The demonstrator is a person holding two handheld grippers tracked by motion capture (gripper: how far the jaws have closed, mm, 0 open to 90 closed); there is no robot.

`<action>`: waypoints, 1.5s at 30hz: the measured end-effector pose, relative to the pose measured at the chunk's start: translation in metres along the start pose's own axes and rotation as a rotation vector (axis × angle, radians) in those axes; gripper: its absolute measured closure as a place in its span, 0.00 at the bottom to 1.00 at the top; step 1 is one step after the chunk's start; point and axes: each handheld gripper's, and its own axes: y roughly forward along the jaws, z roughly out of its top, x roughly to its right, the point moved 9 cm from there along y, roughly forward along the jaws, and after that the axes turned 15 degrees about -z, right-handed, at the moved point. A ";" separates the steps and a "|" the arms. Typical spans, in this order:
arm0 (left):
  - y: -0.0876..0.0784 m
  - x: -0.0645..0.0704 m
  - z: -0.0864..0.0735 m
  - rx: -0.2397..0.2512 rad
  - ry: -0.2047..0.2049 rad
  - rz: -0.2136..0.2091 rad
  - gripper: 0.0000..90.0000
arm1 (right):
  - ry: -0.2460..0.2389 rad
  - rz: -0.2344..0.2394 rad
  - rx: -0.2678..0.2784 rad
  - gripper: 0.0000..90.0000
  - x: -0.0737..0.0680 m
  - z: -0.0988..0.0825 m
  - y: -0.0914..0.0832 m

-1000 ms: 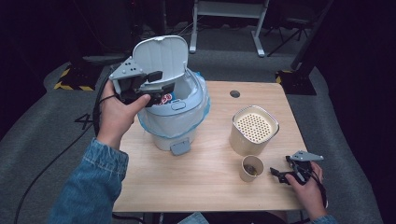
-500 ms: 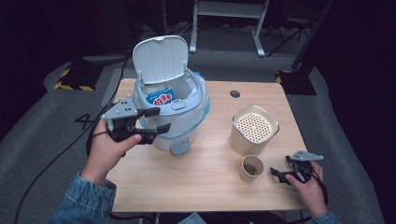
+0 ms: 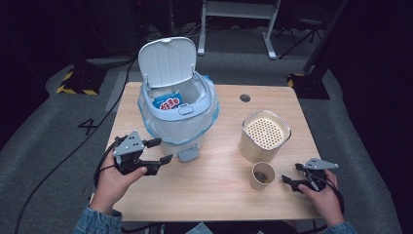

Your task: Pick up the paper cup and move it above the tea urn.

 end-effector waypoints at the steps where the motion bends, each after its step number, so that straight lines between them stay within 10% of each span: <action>1: 0.002 -0.001 -0.005 -0.002 -0.009 0.003 0.36 | -0.002 0.004 -0.004 0.25 0.000 0.000 -0.001; 22: 0.030 -0.039 -0.099 -0.154 -0.138 0.099 0.31 | -0.056 0.083 -0.016 0.32 -0.013 -0.001 -0.028; 31: 0.035 -0.048 -0.134 -0.359 -0.186 0.166 0.27 | -0.108 0.131 0.044 0.28 -0.033 0.005 -0.034; 45: 0.039 -0.051 -0.136 -0.316 -0.160 0.162 0.17 | -0.099 0.255 0.112 0.19 -0.072 0.024 -0.039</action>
